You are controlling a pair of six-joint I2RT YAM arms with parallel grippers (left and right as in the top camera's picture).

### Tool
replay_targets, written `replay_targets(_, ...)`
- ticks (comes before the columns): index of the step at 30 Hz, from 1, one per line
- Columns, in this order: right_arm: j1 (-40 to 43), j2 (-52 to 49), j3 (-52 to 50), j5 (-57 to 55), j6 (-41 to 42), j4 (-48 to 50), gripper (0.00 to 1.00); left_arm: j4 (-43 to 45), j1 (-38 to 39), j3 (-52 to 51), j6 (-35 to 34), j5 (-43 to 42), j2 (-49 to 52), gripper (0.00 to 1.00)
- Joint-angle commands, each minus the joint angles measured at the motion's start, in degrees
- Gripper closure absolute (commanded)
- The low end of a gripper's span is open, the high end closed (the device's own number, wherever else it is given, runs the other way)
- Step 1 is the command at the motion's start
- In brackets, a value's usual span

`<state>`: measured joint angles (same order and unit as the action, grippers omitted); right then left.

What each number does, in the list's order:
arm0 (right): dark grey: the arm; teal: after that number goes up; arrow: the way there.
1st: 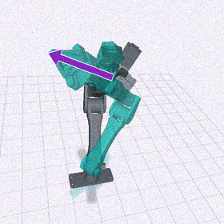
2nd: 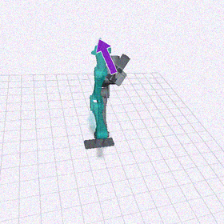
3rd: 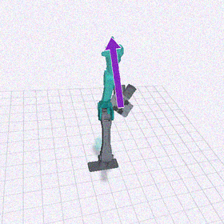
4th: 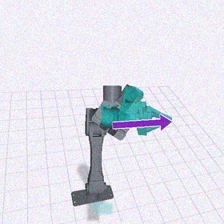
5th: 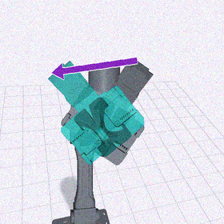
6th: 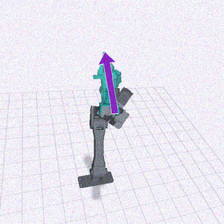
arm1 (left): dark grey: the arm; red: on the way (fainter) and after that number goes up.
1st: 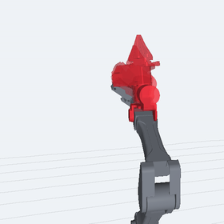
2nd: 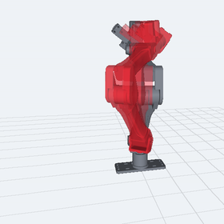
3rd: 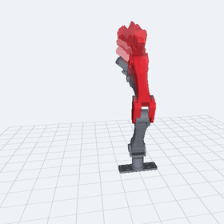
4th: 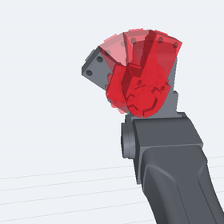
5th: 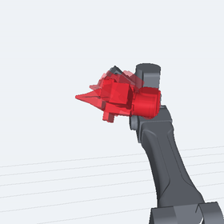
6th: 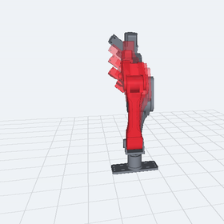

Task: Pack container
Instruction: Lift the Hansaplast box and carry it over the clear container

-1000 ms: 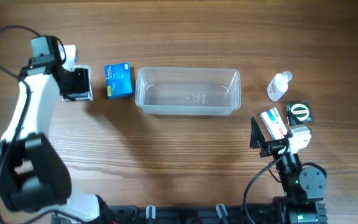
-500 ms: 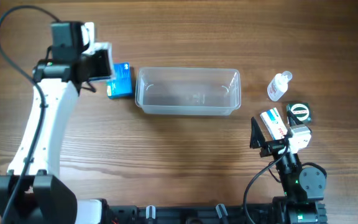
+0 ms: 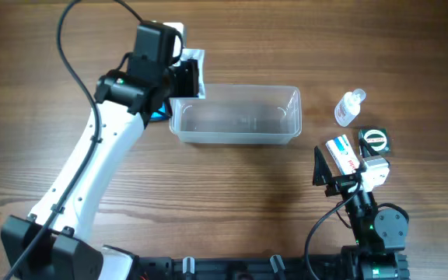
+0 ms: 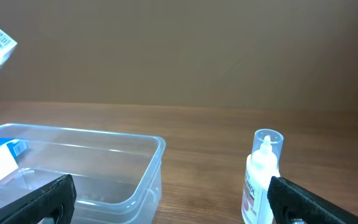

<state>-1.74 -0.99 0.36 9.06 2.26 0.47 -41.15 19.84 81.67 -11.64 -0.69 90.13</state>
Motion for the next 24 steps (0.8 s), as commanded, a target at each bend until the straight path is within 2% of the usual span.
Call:
replay_targets(1, -0.3, 0.6, -0.1, 1.4, 0.3, 0.3, 0.0, 0.1, 2.3, 1.0, -2.4, 0.4, 1.8, 0.41)
replay_targets(24, -0.3, 0.6, -0.1, 1.4, 0.3, 0.3, 0.0, -2.9, 4.6, 0.8, -2.6, 1.2, 11.1, 0.4)
